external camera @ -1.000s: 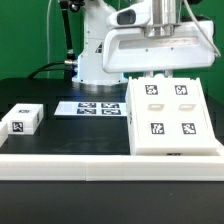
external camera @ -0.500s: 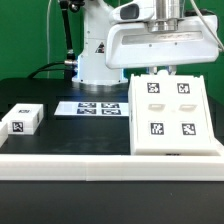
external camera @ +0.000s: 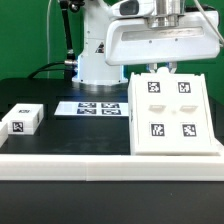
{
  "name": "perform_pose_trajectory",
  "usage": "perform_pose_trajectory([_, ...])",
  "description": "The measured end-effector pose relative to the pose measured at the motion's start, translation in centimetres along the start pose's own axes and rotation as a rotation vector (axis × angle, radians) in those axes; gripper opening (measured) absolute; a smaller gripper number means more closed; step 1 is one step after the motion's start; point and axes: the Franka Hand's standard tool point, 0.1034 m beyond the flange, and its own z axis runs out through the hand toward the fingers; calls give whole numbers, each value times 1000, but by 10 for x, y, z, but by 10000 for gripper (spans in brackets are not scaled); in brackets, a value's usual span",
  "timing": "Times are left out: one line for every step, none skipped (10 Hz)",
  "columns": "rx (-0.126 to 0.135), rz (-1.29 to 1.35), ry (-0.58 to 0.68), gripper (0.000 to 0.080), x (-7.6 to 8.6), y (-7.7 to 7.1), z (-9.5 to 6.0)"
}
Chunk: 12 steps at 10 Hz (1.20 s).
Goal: Assemble cabinet
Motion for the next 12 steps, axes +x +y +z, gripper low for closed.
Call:
perform_pose_trajectory([4,1,-6,2,6,0,-4])
perform_pose_trajectory([7,2,-18,2,8,0,-6])
perform_pose_trajectory([6,2,-20,2,6,0,-4])
perform_pose_trajectory([6,2,-21,2,5,0,-4])
perform_pose_trajectory([6,2,-22,2,5,0,-4])
perform_pose_trajectory([6,2,-22,2,5,0,-4])
perform_pose_trajectory([6,1,-23,2,5,0,-4])
perform_pose_trajectory([8,-2,-34,2,6,2,-6])
perform_pose_trajectory([11,-9,-47,2,10,3,-9])
perform_pose_trajectory([15,-8,-63,2,13,5,-13])
perform_pose_trajectory([20,-7,-86,2,16,3,-16])
perform_pose_trajectory([18,-9,-124,2,18,-1,-19])
